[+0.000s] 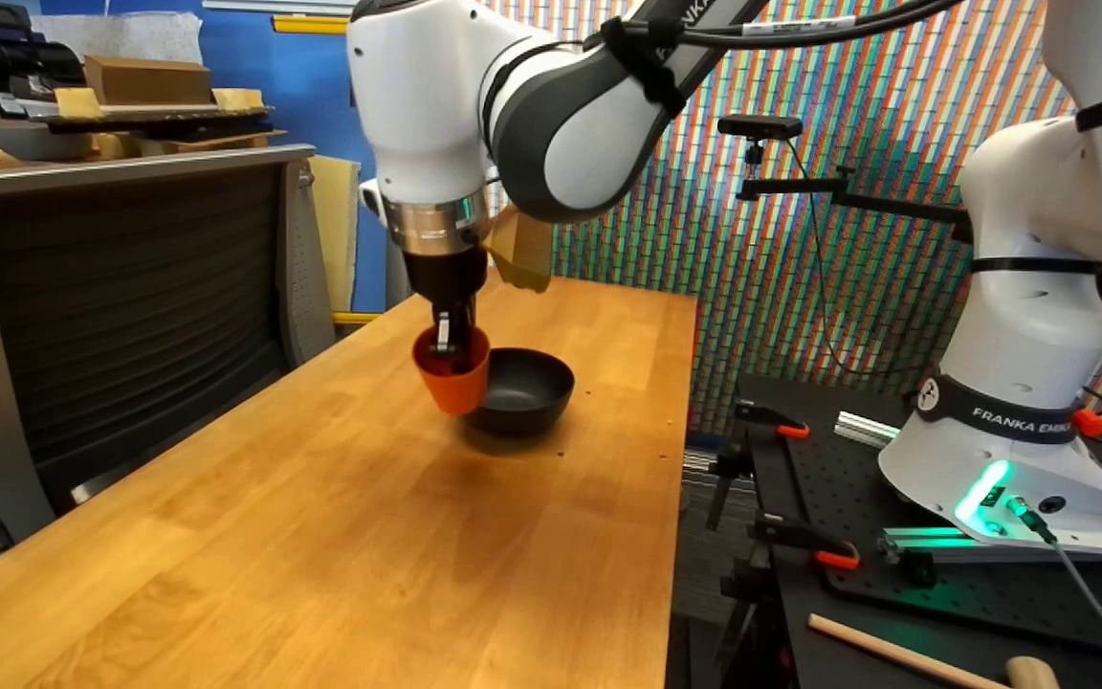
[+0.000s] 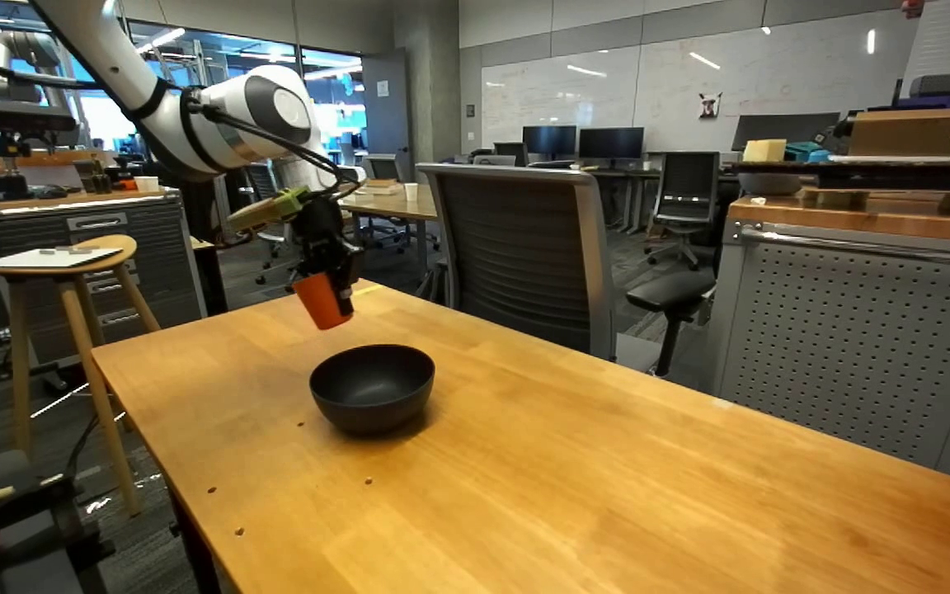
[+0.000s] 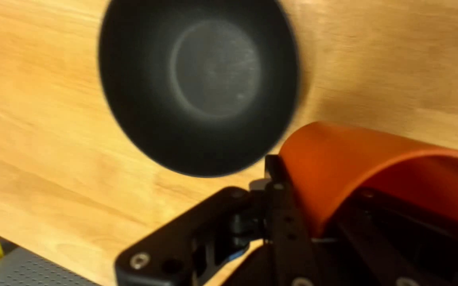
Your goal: Put the orange cup inside the black bowl
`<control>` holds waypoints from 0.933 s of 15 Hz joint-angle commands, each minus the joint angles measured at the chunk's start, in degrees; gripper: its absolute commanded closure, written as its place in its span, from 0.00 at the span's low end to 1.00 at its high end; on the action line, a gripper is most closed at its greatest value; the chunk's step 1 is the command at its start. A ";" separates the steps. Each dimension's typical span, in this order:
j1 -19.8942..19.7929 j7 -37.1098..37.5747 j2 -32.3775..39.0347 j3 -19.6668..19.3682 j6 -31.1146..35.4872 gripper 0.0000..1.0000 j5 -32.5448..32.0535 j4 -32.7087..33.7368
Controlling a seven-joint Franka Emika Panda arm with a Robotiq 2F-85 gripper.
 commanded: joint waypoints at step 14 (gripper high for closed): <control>-9.65 -8.30 6.14 0.09 8.26 0.63 18.00 -3.45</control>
